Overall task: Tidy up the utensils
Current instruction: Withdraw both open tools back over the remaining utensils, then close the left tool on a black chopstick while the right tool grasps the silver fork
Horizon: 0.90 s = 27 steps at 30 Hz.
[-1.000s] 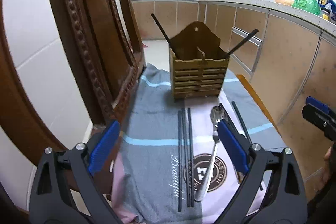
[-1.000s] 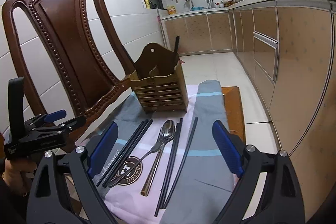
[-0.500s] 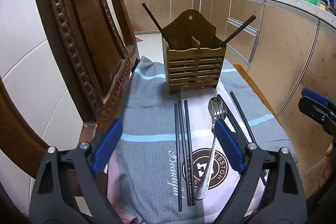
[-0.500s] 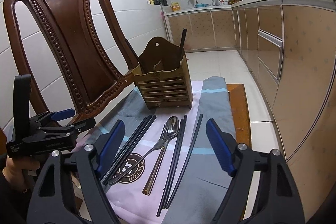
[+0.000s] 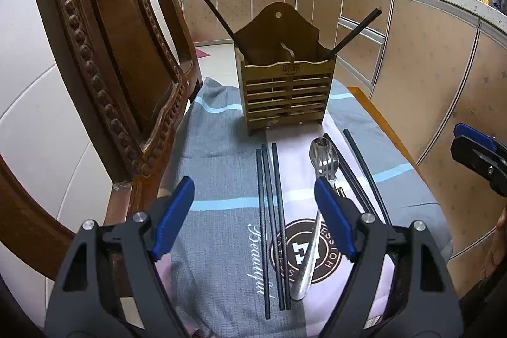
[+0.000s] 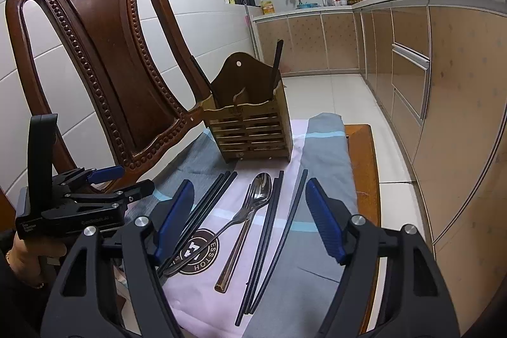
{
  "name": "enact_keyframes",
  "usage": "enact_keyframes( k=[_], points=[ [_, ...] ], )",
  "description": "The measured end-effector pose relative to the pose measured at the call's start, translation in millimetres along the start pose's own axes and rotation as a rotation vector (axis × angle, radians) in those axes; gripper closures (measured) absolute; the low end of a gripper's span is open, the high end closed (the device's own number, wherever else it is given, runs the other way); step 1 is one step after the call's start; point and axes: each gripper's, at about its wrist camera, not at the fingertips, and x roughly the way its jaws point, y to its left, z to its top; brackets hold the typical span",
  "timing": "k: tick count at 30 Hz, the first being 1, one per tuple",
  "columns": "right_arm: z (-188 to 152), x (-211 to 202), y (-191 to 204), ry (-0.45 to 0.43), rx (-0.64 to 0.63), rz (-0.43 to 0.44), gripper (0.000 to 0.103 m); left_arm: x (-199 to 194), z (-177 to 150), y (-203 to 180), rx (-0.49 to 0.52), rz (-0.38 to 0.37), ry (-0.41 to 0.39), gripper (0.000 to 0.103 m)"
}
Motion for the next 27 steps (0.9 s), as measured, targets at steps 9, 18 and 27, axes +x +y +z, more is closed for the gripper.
enact_keyframes(
  k=[9,18,27],
  points=[
    [0.6,10.5,0.4,0.034,0.015,0.025,0.033,9.1,0.7,3.2,-0.009,0.000,0.032,0.039],
    [3.5,86.1,-5.7,0.216,-0.035,0.058,0.058,61.0,11.8,11.0,-0.008,-0.008,0.137,0.044],
    [4.1,143.6,-14.4,0.308,-0.015,0.088,0.062,119.6,11.9,17.7,-0.030,-0.025,0.272,0.057]
  ],
)
